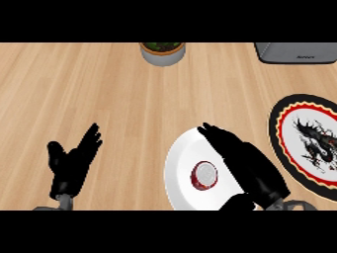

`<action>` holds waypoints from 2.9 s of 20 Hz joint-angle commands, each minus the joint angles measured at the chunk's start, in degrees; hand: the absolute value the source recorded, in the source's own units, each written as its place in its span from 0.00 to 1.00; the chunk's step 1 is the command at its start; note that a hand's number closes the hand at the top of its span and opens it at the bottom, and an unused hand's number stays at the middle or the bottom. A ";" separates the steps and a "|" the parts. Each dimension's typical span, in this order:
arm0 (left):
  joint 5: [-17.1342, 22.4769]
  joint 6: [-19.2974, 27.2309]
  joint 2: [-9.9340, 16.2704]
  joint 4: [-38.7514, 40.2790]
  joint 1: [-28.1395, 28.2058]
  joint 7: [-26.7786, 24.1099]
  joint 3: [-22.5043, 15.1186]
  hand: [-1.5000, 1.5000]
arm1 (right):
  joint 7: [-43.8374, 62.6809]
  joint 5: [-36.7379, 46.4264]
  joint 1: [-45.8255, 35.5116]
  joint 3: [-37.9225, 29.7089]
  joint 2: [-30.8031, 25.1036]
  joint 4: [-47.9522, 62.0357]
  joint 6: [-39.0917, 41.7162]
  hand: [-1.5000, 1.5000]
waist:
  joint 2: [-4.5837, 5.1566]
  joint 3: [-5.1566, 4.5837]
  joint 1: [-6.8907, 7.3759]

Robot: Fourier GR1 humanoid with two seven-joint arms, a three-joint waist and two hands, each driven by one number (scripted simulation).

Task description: Pick the can from the plate and place it in the plate

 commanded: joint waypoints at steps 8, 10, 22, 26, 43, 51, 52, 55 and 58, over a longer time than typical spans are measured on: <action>-0.38 -2.77 -0.21 0.33 -1.24 1.60 4.13 0.50 | 4.27 12.63 2.71 3.59 5.26 -0.40 1.36 0.00 | 0.03 -0.06 -0.12; -1.29 -3.40 -0.35 -1.66 0.89 2.37 3.50 0.50 | -0.41 14.34 4.93 2.72 4.23 2.27 -0.35 0.00 | 0.03 -0.05 -0.08; -3.99 -2.40 -3.02 -5.57 2.29 4.30 3.24 0.50 | -11.26 19.58 2.45 1.14 8.46 21.80 -4.77 0.00 | 0.06 -0.04 0.15; -4.16 -4.34 -2.65 -3.15 1.65 2.54 3.87 0.50 | -12.60 22.36 0.27 2.84 6.61 20.05 -0.90 1.00 | 0.06 -0.05 0.03; -5.15 -3.39 -3.29 -1.11 -1.97 4.28 5.67 0.50 | 25.65 38.08 1.32 11.22 16.03 18.09 -34.13 1.00 | -0.13 -0.01 0.12; -5.15 -3.15 -4.43 -1.54 -1.15 4.38 5.08 0.50 | 39.13 54.78 -4.27 13.81 16.06 13.21 -44.58 1.00 | -0.08 -0.05 -0.06; -5.19 -3.77 -4.40 -1.90 1.97 2.69 4.60 0.50 | 39.67 57.25 -1.65 12.33 16.06 8.69 -43.12 1.00 | -0.35 -0.07 -0.58; -5.39 -3.29 -4.76 -1.23 0.72 1.88 5.00 0.50 | 40.78 59.30 0.11 10.96 16.05 6.28 -47.46 1.00 | -0.25 -0.05 -0.75; -4.67 -4.35 -3.70 -1.85 0.54 3.49 5.42 0.50 | 39.82 60.50 3.74 6.72 16.05 5.95 -52.90 1.00 | -0.13 0.01 -0.81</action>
